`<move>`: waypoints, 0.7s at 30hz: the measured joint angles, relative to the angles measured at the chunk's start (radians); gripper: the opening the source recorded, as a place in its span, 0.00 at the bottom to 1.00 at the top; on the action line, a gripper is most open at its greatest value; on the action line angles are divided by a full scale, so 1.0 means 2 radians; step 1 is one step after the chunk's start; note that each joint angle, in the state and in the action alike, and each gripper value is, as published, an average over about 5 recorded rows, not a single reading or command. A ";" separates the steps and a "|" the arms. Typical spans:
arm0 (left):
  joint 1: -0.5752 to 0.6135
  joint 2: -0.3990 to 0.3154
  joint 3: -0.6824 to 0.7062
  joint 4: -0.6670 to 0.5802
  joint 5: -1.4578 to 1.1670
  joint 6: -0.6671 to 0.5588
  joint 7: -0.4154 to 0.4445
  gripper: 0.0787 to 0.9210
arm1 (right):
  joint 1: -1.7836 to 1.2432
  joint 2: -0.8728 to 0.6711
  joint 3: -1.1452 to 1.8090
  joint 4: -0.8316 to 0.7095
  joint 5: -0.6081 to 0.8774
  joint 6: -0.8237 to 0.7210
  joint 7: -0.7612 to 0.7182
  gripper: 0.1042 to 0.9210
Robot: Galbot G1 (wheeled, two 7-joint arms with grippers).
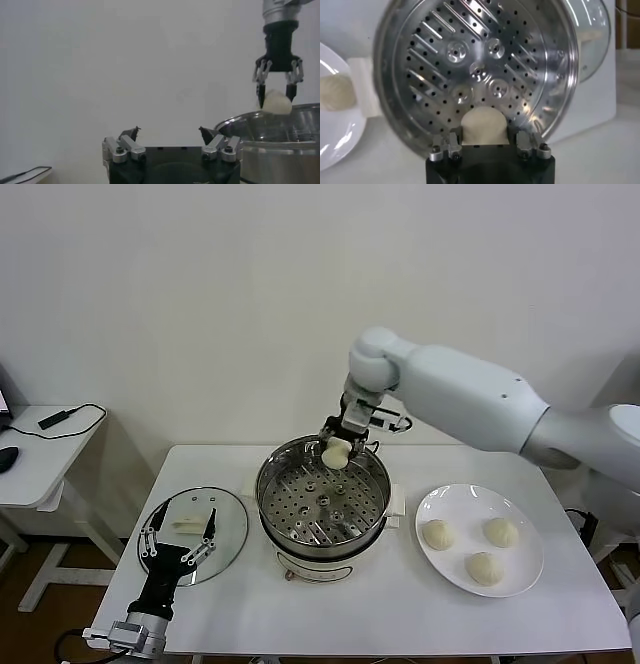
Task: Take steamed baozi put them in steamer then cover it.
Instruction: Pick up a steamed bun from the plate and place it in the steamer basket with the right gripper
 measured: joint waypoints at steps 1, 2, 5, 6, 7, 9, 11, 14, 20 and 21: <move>0.000 0.000 0.001 0.000 0.000 0.000 0.000 0.88 | -0.003 0.004 0.000 -0.003 -0.004 0.001 0.001 0.63; 0.001 0.000 0.001 0.000 0.000 0.000 0.000 0.88 | -0.006 0.007 0.000 -0.006 -0.008 0.001 0.002 0.63; 0.001 -0.001 0.002 -0.001 0.000 -0.001 0.000 0.88 | -0.013 0.018 -0.001 -0.014 -0.020 0.003 0.004 0.63; 0.001 -0.001 0.002 -0.001 0.000 -0.002 0.000 0.88 | -0.015 0.021 -0.001 -0.017 -0.023 0.004 0.004 0.64; 0.001 -0.001 0.002 -0.002 0.000 -0.002 0.000 0.88 | -0.017 0.024 -0.001 -0.020 -0.027 0.004 0.005 0.64; 0.002 0.000 0.001 -0.002 0.000 -0.003 0.000 0.88 | -0.021 0.029 -0.001 -0.026 -0.034 0.006 0.005 0.65; 0.002 0.000 0.001 -0.002 0.000 -0.004 0.000 0.88 | -0.025 0.034 -0.001 -0.031 -0.040 0.007 0.006 0.65; 0.003 0.000 0.000 -0.001 0.000 -0.005 0.000 0.88 | -0.030 0.040 -0.001 -0.038 -0.048 0.008 0.007 0.66; 0.004 -0.001 -0.001 0.000 0.000 -0.006 0.000 0.88 | -0.040 0.051 0.001 -0.051 -0.060 0.012 0.012 0.75; 0.004 -0.001 -0.001 0.000 0.000 -0.006 0.000 0.88 | -0.041 0.052 0.001 -0.053 -0.062 0.012 0.012 0.79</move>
